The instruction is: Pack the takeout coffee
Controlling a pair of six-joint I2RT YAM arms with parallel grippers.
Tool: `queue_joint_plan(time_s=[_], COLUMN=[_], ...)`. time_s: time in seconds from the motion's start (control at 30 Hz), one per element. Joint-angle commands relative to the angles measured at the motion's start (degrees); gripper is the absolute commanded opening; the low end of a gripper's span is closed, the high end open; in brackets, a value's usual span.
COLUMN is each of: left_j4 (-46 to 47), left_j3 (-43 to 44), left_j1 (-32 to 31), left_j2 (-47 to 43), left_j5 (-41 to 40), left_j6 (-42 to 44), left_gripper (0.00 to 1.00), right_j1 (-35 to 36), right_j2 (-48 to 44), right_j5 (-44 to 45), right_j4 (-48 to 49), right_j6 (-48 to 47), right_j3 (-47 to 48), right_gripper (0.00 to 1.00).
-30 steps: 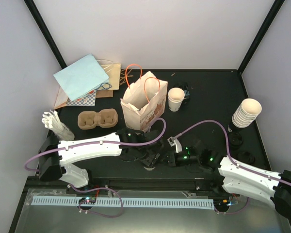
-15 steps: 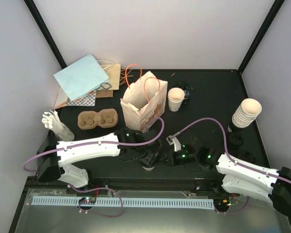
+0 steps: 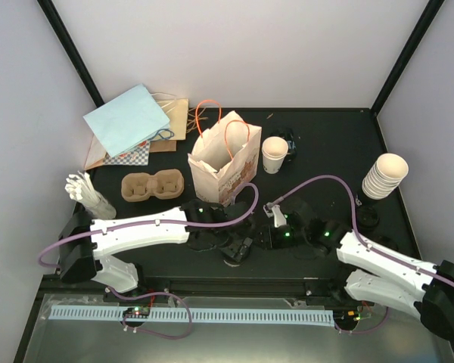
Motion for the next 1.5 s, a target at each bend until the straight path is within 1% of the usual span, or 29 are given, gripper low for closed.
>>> queue_joint_plan(time_s=[0.0, 0.2, 0.43, 0.57, 0.77, 1.0, 1.1, 1.2, 1.37, 1.47], left_j4=[-2.52, -2.83, -7.46, -8.74, -8.21, -5.87, -5.47, -5.5, -5.35, -5.46], left_j3=[1.57, 1.49, 6.25, 6.79, 5.68, 2.8, 2.4, 2.36, 2.27, 2.02], left_j1=[-0.05, -0.12, -0.05, 0.21, -0.27, -0.56, -0.63, -0.64, -0.67, -0.66], left_j2=[2.16, 2.46, 1.23, 0.55, -0.49, -0.13, 0.65, 1.52, 2.31, 2.55], left_j5=[0.18, -0.81, -3.8, -4.64, -0.92, 0.98, 0.58, -0.2, -0.62, -0.84], left_j6=[1.44, 0.85, 0.66, 0.52, -0.19, 0.41, 0.61, 0.75, 0.8, 0.71], left_gripper=[0.89, 0.92, 0.94, 0.96, 0.99, 0.99, 0.98, 0.95, 0.84, 0.8], right_j1=[-0.52, -0.46, -0.5, -0.5, -0.52, -0.55, -0.54, -0.6, -0.55, -0.54], right_j2=[2.24, 4.29, 4.75, 5.59, 5.47, 5.5, 5.78, 5.97, 6.9, 7.17], right_j5=[-2.05, -4.34, -4.51, -4.26, -3.36, -3.76, -4.12, -4.8, -6.28, -6.81], right_j4=[0.33, 2.29, 2.31, 1.04, -0.87, -0.89, -0.74, -0.08, 1.28, 2.61], right_j6=[-2.1, -2.28, -2.75, -3.56, -4.67, -4.92, -5.0, -4.84, -4.37, -3.9], right_j3=[1.61, 1.0, 1.87, 3.74, 5.11, 4.69, 4.6, 4.47, 3.87, 3.19], right_gripper=[0.26, 0.26, 0.26, 0.26, 0.26, 0.26, 0.27, 0.27, 0.27, 0.27])
